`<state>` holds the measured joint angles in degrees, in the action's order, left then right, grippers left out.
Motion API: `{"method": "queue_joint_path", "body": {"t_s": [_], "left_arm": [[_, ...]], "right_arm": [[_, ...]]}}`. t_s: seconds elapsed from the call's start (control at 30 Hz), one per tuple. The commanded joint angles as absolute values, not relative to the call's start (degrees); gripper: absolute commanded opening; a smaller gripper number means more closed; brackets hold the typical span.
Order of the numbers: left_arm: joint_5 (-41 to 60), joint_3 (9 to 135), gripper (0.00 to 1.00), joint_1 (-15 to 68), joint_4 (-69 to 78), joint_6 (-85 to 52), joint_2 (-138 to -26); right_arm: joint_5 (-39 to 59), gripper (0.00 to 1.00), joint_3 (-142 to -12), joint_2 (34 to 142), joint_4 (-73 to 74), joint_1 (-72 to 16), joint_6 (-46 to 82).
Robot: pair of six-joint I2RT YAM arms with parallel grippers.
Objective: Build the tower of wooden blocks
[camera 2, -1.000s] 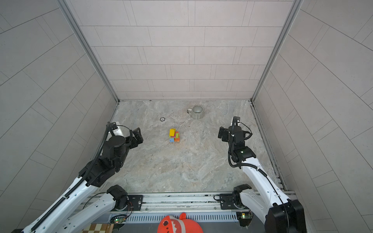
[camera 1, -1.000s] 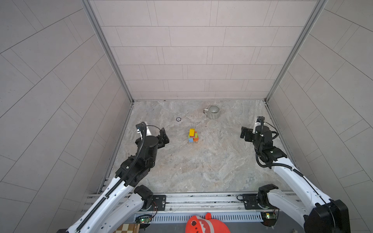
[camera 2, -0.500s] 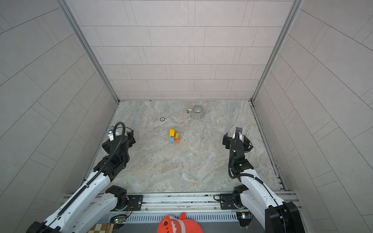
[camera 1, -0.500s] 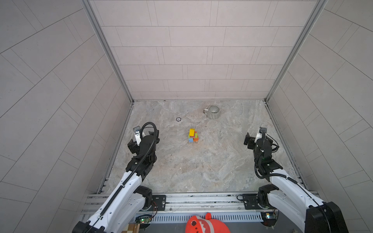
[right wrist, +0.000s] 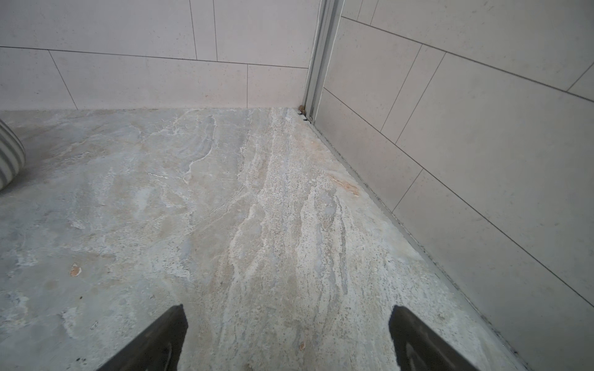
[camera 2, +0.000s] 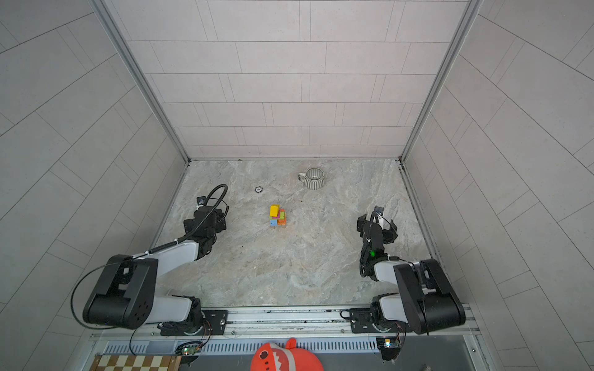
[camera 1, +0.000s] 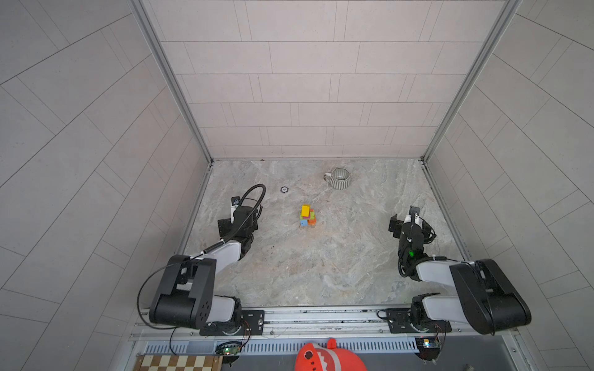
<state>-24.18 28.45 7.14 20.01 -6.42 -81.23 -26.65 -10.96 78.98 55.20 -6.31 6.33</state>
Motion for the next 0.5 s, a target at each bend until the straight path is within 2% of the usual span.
{"method": "queue_joint_path", "body": {"t_s": [0.0, 0.07, 0.17, 0.33, 0.47], "left_arm": [[-17.65, 32.25, 1.00, 6.70, 26.01, -2.27, -84.03], [-16.06, 33.12, 1.00, 6.42, 27.70, -0.63, -86.10], [-16.81, 32.42, 1.00, 5.58, 30.16, -0.04, -86.31], [-14.81, 26.99, 1.00, 3.49, 39.48, -1.77, -87.15], [-12.06, 23.33, 1.00, 3.67, 48.34, 0.01, -88.96]], "right_arm": [[-27.49, 0.99, -10.25, 85.11, 71.48, -5.60, 3.45], [-25.21, 1.00, -9.21, 87.82, 76.64, -5.09, 2.98], [-23.05, 1.00, -10.44, 86.18, 71.65, -4.67, 3.35], [-19.05, 1.00, -8.35, 93.31, 81.84, -5.12, 1.66], [-16.38, 1.00, -9.95, 94.25, 81.40, -5.35, -0.18]]}}
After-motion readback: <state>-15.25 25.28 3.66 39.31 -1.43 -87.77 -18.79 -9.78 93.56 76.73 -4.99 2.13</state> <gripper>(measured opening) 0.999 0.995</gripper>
